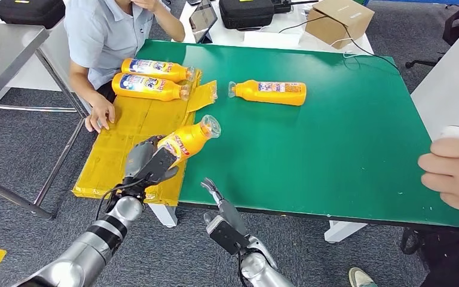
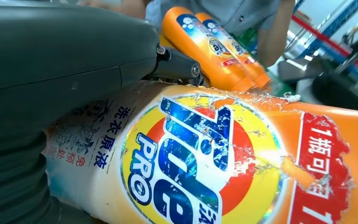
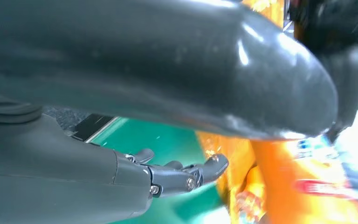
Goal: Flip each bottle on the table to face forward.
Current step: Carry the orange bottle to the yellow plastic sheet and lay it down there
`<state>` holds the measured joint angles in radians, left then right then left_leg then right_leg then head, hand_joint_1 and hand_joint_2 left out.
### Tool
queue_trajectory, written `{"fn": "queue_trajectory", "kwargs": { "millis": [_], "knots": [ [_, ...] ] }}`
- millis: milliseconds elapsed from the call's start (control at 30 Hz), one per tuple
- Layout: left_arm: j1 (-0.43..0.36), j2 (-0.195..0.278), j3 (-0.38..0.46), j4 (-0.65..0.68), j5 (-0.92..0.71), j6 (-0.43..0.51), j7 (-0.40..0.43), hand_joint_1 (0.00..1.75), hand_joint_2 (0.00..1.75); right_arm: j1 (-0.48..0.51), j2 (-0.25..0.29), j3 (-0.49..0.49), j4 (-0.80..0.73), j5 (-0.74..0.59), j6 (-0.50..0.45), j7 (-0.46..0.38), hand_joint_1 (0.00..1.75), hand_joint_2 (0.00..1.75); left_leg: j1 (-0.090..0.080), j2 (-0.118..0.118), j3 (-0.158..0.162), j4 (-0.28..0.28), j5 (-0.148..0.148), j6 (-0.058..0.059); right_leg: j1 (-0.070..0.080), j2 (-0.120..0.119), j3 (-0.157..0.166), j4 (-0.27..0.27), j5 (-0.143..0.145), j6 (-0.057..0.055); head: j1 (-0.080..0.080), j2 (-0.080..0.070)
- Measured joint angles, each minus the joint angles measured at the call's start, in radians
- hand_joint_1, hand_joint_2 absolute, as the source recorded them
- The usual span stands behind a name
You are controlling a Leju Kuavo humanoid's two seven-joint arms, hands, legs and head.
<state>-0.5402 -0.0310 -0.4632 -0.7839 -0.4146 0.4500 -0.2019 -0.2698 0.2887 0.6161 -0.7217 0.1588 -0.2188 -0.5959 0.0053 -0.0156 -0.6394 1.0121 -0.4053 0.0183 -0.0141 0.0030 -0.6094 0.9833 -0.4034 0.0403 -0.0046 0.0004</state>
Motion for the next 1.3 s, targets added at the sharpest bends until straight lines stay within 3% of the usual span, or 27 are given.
{"fn": "queue_trajectory", "kwargs": {
  "millis": [167, 433, 1033, 1067, 1167, 1200, 1300],
  "knots": [
    [-0.104, 0.006, -0.001, 0.166, -0.125, -0.029, 0.056, 1.75, 1.75, -0.012, 0.016, 0.000, 0.008, 0.009, 0.018, 0.003, 0.00, 0.00, 0.000, 0.000, 0.000, 0.000, 0.000, 0.000, 0.000, 0.000, 0.000, 0.000, 0.000, 0.000, 0.000, 0.000],
    [-0.189, 0.014, -0.010, 0.312, -0.242, -0.084, 0.150, 1.75, 1.75, -0.025, 0.030, 0.003, 0.020, 0.019, 0.047, 0.003, 0.00, 0.00, 0.000, 0.000, 0.000, 0.000, 0.000, 0.000, 0.000, 0.000, 0.000, 0.000, 0.000, 0.000, 0.000, 0.000],
    [-0.245, 0.011, -0.059, 0.425, -0.323, -0.207, 0.191, 1.75, 1.75, -0.041, 0.053, 0.026, 0.062, 0.020, 0.074, 0.006, 0.00, 0.00, 0.000, 0.000, 0.001, 0.000, 0.000, 0.000, 0.000, 0.000, 0.001, 0.000, 0.000, 0.000, 0.000, 0.000],
    [-0.246, 0.011, -0.060, 0.426, -0.324, -0.208, 0.191, 1.56, 1.75, -0.041, 0.054, 0.026, 0.064, 0.020, 0.074, 0.006, 0.00, 0.00, 0.000, 0.000, 0.001, 0.000, 0.000, 0.000, 0.000, 0.000, 0.001, 0.000, 0.000, 0.000, 0.000, 0.000],
    [-0.248, 0.010, -0.062, 0.431, -0.326, -0.211, 0.185, 0.25, 1.75, -0.043, 0.055, 0.026, 0.069, 0.019, 0.074, 0.006, 0.00, 0.00, 0.000, 0.000, 0.001, 0.000, 0.000, 0.000, 0.000, 0.000, 0.001, 0.000, 0.000, 0.000, 0.000, 0.000],
    [-0.248, 0.009, -0.061, 0.432, -0.323, -0.215, 0.176, 0.00, 1.75, -0.044, 0.055, 0.027, 0.070, 0.018, 0.075, 0.005, 0.00, 0.00, 0.000, 0.000, 0.001, 0.000, 0.000, 0.000, 0.000, 0.000, 0.001, 0.000, 0.000, 0.000, 0.000, 0.000],
    [-0.247, 0.009, -0.054, 0.431, -0.288, -0.240, 0.102, 0.00, 1.75, -0.046, 0.055, 0.029, 0.075, 0.015, 0.077, 0.000, 0.00, 0.00, 0.000, 0.000, 0.001, 0.000, 0.000, 0.000, 0.000, 0.000, 0.002, 0.000, 0.000, 0.000, 0.000, 0.000]
  ]
}}
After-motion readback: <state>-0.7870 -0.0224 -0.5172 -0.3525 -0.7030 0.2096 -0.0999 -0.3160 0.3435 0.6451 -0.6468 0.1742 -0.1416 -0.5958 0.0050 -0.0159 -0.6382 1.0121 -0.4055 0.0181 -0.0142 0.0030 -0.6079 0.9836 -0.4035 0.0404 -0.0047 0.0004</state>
